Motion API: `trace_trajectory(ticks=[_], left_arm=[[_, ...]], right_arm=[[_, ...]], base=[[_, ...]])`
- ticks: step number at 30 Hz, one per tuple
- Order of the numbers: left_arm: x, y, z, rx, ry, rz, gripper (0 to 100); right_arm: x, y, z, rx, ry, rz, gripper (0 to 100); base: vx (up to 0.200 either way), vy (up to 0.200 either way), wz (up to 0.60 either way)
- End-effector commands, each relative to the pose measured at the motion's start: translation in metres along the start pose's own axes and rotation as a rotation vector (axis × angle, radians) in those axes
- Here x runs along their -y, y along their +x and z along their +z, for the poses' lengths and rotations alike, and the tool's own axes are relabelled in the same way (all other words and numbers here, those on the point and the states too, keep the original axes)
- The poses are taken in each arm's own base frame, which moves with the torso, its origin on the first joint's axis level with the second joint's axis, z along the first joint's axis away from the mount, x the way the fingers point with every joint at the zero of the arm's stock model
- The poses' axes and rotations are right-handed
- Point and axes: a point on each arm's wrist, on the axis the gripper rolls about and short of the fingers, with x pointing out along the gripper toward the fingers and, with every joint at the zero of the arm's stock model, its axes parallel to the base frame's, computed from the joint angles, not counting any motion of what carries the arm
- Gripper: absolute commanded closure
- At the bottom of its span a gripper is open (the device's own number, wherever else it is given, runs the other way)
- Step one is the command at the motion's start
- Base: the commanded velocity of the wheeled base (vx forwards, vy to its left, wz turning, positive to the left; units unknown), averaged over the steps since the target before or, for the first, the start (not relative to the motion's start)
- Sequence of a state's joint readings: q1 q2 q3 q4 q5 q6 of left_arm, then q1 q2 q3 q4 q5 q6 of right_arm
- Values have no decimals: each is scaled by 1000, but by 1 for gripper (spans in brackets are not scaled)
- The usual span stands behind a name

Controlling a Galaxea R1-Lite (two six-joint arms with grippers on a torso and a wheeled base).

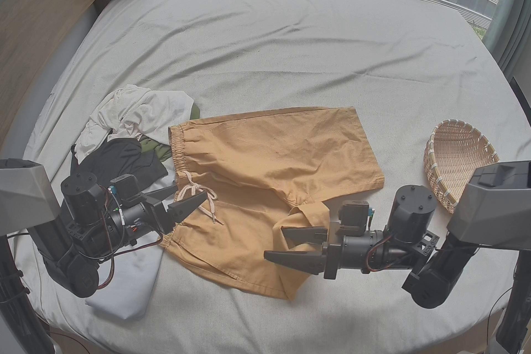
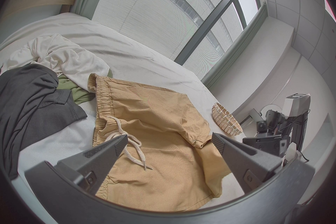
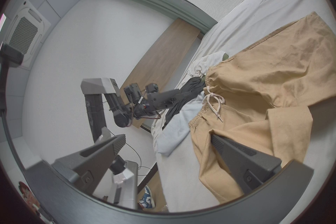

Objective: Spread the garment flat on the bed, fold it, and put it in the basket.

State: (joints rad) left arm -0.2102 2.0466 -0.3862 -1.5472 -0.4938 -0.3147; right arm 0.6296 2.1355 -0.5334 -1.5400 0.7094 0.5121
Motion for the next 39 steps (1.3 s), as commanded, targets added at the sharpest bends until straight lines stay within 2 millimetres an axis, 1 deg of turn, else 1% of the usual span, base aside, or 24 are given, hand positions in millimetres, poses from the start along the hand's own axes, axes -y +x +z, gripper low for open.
trace_trajectory(ticks=[1, 5, 6, 10, 12, 13, 15, 19, 22, 29, 36, 39], left_arm=[[-1, 0, 0, 2, -1, 1, 0], [-1, 0, 0, 2, -1, 1, 0], [-1, 0, 0, 2, -1, 1, 0], [-1, 0, 0, 2, -1, 1, 0], [0, 0, 1, 3, 0, 1, 0], [0, 0, 1, 3, 0, 1, 0], [-1, 0, 0, 2, -1, 1, 0], [-1, 0, 0, 0, -2, 1, 0], [-1, 0, 0, -1, -2, 2, 0], [-1, 0, -1, -4, -4, 3, 0], [-2, 1, -3, -11, -7, 3, 0], [-2, 1, -4, -12, -8, 4, 0]], right_arm=[[-20, -14, 19, 51, -31, 17, 0], [-15, -22, 19, 61, -29, -22, 0], [-12, -26, 17, 65, -19, -54, 0], [-4, -33, 17, 86, -25, -117, 0], [5, -38, 17, 98, -41, -163, 0], [5, -38, 17, 98, -41, -163, 0], [23, -48, 15, 108, -56, -244, 0], [54, -58, 7, 110, -45, -351, 0], [70, -61, 7, 123, -51, -396, 0], [96, -64, 0, 124, -34, -446, 0], [108, -63, -14, 79, -58, -465, 0], [109, -59, -14, 85, -64, -472, 0]], base=[[0, 0, 0], [0, 0, 0], [0, 0, 0], [0, 0, 0], [0, 0, 0], [0, 0, 0], [0, 0, 0], [0, 0, 0], [0, 0, 0], [0, 0, 0], [0, 0, 0], [0, 0, 0]])
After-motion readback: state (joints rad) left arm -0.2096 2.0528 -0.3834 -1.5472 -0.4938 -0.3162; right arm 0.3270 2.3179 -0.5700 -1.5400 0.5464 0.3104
